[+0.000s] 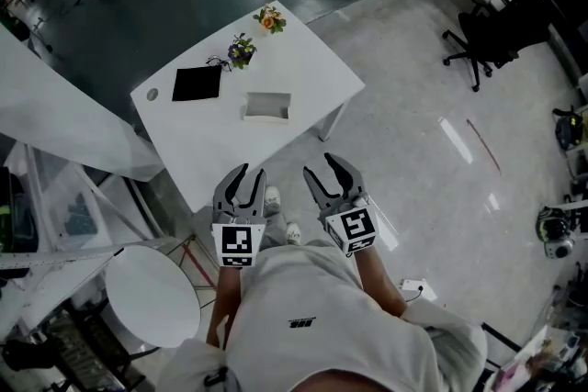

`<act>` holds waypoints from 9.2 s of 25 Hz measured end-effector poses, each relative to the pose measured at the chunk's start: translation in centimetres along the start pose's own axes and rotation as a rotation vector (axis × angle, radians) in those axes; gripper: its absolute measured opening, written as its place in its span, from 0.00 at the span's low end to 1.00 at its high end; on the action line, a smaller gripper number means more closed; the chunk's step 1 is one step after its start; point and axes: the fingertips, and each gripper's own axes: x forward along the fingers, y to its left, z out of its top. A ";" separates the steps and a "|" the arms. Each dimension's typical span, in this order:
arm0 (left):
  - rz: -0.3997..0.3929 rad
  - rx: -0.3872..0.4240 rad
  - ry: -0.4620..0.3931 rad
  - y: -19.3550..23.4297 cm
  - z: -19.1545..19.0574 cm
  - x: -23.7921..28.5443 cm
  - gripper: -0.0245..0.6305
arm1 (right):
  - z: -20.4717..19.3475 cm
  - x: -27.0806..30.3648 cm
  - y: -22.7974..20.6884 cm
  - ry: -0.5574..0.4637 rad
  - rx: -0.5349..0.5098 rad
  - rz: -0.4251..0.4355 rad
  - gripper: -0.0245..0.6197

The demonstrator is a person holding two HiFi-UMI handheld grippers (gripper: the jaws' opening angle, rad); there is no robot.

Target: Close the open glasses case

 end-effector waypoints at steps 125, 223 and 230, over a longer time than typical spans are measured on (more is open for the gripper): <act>0.397 -0.446 0.516 13.1 -20.2 33.4 0.21 | -16.1 41.1 -13.1 0.539 -0.171 0.757 0.33; 0.322 -0.495 0.488 8.4 -23.5 30.3 0.21 | -19.4 35.7 -7.6 0.572 -0.214 0.721 0.29; 0.319 -0.495 0.497 8.2 -23.9 30.1 0.21 | -19.7 35.4 -7.4 0.573 -0.225 0.725 0.29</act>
